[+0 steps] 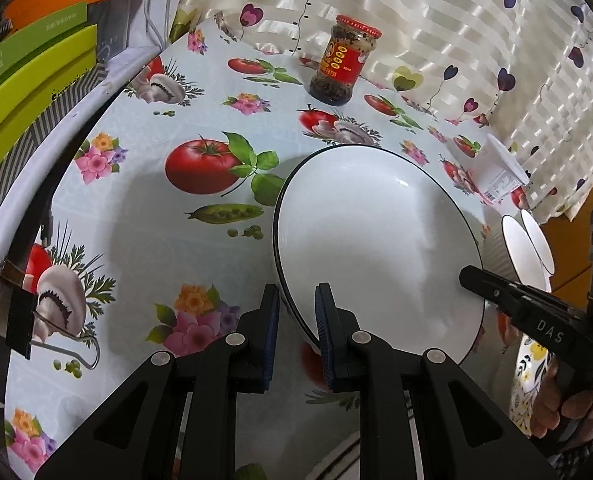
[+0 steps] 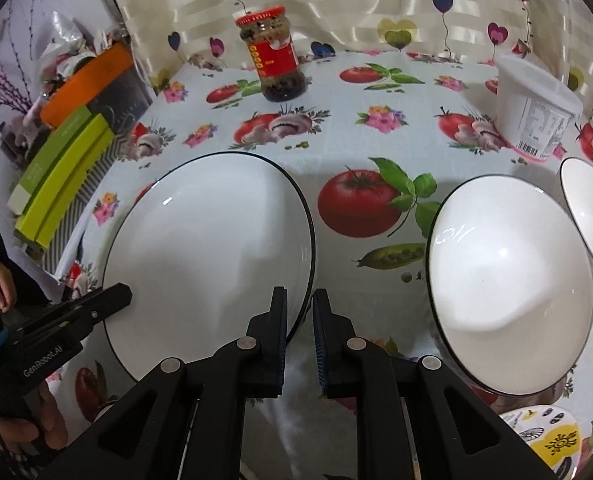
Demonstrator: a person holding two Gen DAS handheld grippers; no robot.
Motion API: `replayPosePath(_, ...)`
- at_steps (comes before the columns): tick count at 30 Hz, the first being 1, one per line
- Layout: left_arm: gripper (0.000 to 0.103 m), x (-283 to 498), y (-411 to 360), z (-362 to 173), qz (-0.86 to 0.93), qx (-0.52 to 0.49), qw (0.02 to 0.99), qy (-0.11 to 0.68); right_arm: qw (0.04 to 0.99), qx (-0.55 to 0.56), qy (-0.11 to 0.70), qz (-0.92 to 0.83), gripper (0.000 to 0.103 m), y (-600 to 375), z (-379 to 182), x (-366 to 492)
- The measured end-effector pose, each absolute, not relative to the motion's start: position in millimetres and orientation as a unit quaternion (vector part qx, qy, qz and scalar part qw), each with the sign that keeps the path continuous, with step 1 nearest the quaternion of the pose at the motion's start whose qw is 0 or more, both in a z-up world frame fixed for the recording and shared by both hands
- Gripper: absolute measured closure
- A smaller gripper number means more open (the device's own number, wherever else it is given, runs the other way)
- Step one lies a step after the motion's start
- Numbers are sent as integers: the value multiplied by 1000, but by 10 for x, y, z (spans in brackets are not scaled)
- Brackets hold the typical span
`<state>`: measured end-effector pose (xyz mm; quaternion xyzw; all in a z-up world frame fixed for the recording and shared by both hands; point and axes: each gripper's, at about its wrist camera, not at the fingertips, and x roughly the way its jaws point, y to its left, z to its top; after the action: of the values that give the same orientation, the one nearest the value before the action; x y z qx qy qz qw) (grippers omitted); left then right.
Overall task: Organize plates and bowls
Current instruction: 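Hold the white plate rim with the left gripper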
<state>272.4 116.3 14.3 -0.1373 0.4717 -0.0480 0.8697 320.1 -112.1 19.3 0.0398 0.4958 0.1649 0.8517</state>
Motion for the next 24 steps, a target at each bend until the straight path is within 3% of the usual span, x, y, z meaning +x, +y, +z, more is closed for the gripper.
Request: replayPosePath(24,84,2016,966,607,-58,-144,882,444,861,68,467,191,90,-1402,737,2395)
